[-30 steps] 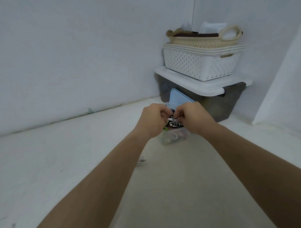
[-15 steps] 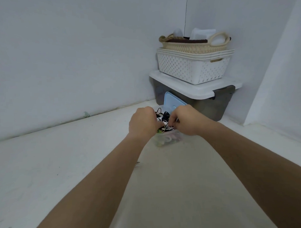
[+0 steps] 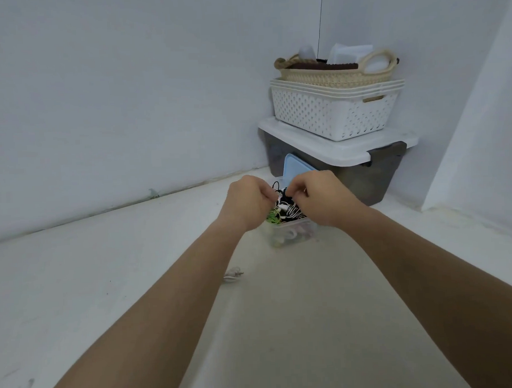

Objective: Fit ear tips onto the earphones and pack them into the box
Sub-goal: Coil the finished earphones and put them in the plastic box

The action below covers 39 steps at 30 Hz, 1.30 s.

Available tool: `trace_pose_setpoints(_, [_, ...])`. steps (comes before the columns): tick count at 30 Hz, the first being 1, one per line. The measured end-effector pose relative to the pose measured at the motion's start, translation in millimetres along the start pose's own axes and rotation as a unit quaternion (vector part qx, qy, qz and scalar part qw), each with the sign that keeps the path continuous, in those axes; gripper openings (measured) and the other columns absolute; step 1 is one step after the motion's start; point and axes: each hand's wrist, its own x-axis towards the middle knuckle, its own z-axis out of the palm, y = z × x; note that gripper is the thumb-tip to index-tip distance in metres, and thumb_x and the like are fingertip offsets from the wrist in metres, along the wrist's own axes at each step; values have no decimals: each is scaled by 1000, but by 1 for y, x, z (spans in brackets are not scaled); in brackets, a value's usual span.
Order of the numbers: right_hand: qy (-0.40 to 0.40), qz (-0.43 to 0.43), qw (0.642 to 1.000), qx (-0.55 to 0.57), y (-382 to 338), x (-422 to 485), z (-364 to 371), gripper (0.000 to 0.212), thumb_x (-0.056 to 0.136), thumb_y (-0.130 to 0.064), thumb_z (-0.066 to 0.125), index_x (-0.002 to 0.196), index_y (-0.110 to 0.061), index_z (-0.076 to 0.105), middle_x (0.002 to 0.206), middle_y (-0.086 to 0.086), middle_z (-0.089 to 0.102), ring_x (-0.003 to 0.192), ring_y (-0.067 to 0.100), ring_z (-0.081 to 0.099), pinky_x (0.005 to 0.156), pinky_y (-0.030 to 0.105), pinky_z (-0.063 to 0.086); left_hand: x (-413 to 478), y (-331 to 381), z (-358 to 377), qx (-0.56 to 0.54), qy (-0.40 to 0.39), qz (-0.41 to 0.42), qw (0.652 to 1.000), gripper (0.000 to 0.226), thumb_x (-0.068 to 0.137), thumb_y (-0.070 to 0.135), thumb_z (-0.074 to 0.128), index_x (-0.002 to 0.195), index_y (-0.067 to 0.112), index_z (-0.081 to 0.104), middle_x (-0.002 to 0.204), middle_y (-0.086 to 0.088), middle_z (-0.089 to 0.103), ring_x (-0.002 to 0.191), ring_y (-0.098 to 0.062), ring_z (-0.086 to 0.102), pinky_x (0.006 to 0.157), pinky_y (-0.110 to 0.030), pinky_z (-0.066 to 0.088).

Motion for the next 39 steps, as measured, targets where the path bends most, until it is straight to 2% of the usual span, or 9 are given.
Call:
trace_pose_setpoints(4, [21,-24,995,99,-33,-13,4,28,92,-5,51,95,-20,75,77,-15,66,64,7,60,64,17,47,-18,-18,-30,-104,35,-33,993,23,85,3,66,78,23,75,82,1,75,75,-14,65,71,-32,57])
trace_pose_setpoints(8, [-119,-79,988,63,-74,-34,30,24,92,-14,58,107,-22,74,81,-17,63,70,4,57,67,7,43,-45,-50,-57,-77,10,-79,994,17,86,10,66,86,22,78,74,12,68,76,-5,61,65,-22,44])
trace_pose_setpoints(13, [-245,-82,962,-84,-97,-50,88,46,87,-39,69,130,-23,61,126,-1,58,114,19,57,92,32,48,-82,-87,-83,-74,12,-126,989,15,88,9,67,87,21,77,85,7,73,74,-1,60,62,-20,42])
trace_pose_setpoints(19, [-181,-68,981,-13,-104,-49,101,11,90,-22,66,99,-21,70,96,-9,60,91,13,59,75,24,43,-113,-108,-106,-60,43,-136,988,22,90,7,62,87,24,75,81,8,69,79,-7,63,66,-21,44])
trace_pose_setpoints(24, [-158,-47,966,198,-130,-39,82,8,92,-20,67,92,-27,71,88,-10,66,67,1,54,64,17,40,-133,-112,-124,-105,25,-108,988,55,83,-17,35,110,19,68,108,2,74,104,-10,65,97,-25,48])
trace_pose_setpoints(29, [-173,-61,935,302,-174,-32,70,14,93,-16,66,86,-25,73,73,-5,65,72,11,58,73,31,45,-156,-107,-143,-426,-71,-197,880,26,102,24,47,119,16,65,117,-7,74,110,-24,70,101,-39,49])
trace_pose_setpoints(32, [-159,-56,933,318,-188,-29,74,9,92,-18,67,87,-22,73,72,-1,64,73,13,58,73,32,45,-166,-111,-158,-576,-46,-224,785,30,104,24,41,112,7,64,116,-22,72,94,-33,73,80,-36,61])
trace_pose_setpoints(34, [-164,-40,930,326,-193,-29,83,4,90,-20,70,88,-20,73,69,-3,62,73,14,58,73,34,45,-172,-121,-169,-602,-1,-238,762,28,103,20,45,107,2,65,108,-22,73,82,-31,73,68,-30,62])
trace_pose_setpoints(39, [-197,-44,947,252,-207,-36,123,3,86,-20,73,89,-21,74,73,-5,63,67,11,57,69,28,44,-190,-162,-195,-446,72,-241,859,19,97,3,58,113,-4,66,92,-15,74,73,-19,69,66,-21,59])
